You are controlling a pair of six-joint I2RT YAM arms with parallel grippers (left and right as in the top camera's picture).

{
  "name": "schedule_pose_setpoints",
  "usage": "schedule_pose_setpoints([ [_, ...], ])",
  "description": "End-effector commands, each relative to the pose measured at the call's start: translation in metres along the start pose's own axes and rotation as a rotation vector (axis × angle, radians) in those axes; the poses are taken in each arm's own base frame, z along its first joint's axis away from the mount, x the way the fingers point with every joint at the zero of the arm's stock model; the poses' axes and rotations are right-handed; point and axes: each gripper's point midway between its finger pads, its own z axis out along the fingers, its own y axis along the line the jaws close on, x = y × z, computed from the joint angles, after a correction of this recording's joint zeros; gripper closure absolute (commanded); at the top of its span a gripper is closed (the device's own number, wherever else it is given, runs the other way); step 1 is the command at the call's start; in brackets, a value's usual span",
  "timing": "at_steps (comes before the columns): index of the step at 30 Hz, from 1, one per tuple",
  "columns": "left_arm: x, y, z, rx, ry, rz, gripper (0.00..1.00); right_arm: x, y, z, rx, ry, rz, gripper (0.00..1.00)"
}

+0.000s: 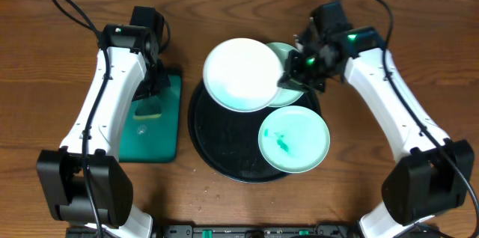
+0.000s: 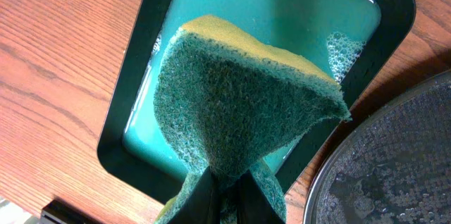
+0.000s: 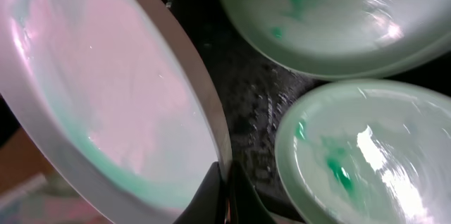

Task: Clean dirty plates on tray and stack at the side
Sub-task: 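Lift and tilt the white plate upright with the right gripper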

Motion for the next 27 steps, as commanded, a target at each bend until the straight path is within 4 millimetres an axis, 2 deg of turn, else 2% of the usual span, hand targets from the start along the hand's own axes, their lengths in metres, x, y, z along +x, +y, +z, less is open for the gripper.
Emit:
schedule_pose_setpoints([
  [1, 0.002, 0.002, 0.005, -0.012, 0.018, 0.006, 0.93, 0.006, -0.033, -0.017, 0.095, 0.006, 0.196, 0.99],
  [4, 0.002, 0.002, 0.005, -0.012, 0.018, 0.006, 0.93, 0.017, -0.05, -0.023, 0.154, 0.047, 0.224, 0.98],
  [7, 0.003, 0.002, 0.005, -0.014, 0.021, 0.007, 0.93, 0.032, -0.05, -0.024, 0.146, 0.118, 0.161, 0.99],
  [9, 0.004, 0.003, 0.005, -0.016, 0.024, 0.008, 0.93, 0.044, -0.04, -0.024, 0.082, 0.182, 0.107, 0.99],
  [12, 0.004, 0.003, 0.005, -0.016, 0.025, 0.008, 0.93, 0.055, -0.011, -0.026, -0.094, 0.25, -0.023, 0.98],
  [20, 0.005, 0.003, 0.005, -0.019, 0.03, 0.009, 0.93, 0.066, 0.056, -0.023, -0.381, 0.266, -0.26, 0.99],
  [21, 0.005, 0.004, 0.005, -0.019, 0.031, 0.01, 0.93, 0.065, 0.065, -0.022, -0.417, 0.252, -0.31, 0.98],
  [24, 0.005, 0.004, 0.005, -0.019, 0.031, 0.01, 0.93, 0.057, 0.076, -0.018, -0.431, 0.198, -0.387, 0.98],
  [27, 0.005, 0.003, 0.005, -0.019, 0.031, 0.009, 0.93, 0.036, 0.073, -0.007, -0.343, 0.092, -0.434, 0.98],
])
